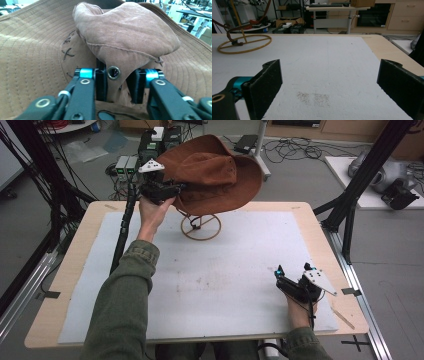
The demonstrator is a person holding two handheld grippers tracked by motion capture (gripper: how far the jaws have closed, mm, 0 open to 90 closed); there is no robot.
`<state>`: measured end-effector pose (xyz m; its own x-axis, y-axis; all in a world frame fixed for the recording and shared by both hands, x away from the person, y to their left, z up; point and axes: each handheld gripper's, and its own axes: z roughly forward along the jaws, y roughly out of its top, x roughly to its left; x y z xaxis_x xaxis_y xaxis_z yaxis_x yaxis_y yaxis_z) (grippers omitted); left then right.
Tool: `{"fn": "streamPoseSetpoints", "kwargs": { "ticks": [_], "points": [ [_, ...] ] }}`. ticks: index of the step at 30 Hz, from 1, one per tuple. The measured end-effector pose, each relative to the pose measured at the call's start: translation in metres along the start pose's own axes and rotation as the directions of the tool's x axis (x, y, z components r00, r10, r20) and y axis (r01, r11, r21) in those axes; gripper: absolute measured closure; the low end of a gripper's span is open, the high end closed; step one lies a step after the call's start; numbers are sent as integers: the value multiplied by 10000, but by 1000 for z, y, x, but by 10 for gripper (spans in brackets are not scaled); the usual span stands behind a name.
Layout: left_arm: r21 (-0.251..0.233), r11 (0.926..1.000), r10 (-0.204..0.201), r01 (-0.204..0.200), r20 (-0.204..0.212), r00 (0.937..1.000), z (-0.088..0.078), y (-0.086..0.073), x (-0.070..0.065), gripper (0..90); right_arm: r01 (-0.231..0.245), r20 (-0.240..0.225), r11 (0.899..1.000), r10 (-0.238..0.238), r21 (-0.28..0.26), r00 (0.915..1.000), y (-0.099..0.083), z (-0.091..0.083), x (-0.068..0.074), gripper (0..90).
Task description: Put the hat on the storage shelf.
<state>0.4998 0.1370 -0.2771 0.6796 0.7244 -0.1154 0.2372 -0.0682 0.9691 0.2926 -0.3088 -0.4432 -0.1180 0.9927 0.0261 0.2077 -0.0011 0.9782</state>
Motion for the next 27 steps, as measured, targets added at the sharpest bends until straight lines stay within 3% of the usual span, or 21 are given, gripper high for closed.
{"fn": "streamPoseSetpoints", "kwargs": {
  "ticks": [1, 4, 6, 11, 19, 22, 24, 27],
  "points": [
    [-41, 9999, -115, 115, 43, 9999, 0, -1, 0, 625, -11, -13, 10000, 11, -8, 10000, 0, 0, 0, 53],
    [104, 9998, -155, 156, -58, 9999, 1, -2, 1, 589, 2, -5, 10000, -2, 22, 10000, 0, 0, 0, 53],
    [120, 9997, -200, 200, -68, 9998, 1, -2, 2, 474, 6, -10, 10000, -6, 43, 10000, 0, 0, 0, 53],
    [95, 9999, -43, 45, -260, 9997, 1, -1, 1, 433, 5, -5, 10000, -5, 36, 10000, 0, 0, 0, 53],
    [-10, 9987, 513, -513, -181, 9985, -5, 4, -6, 370, 70, 5, 10000, -70, 64, 10000, 0, 1, 0, 53],
    [-117, 9971, 753, -757, -311, 9967, -8, 7, -8, 324, 37, 15, 10000, -38, 56, 10000, 0, 2, 1, 53],
    [-190, 9971, 738, -743, -296, 9968, -11, 8, -8, 236, 119, 7, 9999, -119, 50, 9999, 0, 2, 0, 53],
    [-369, 9970, 670, -679, -236, 9975, -15, 10, -7, 172, 123, -3, 9999, -123, 44, 9999, 0, 2, 1, 53]
  ]
}}
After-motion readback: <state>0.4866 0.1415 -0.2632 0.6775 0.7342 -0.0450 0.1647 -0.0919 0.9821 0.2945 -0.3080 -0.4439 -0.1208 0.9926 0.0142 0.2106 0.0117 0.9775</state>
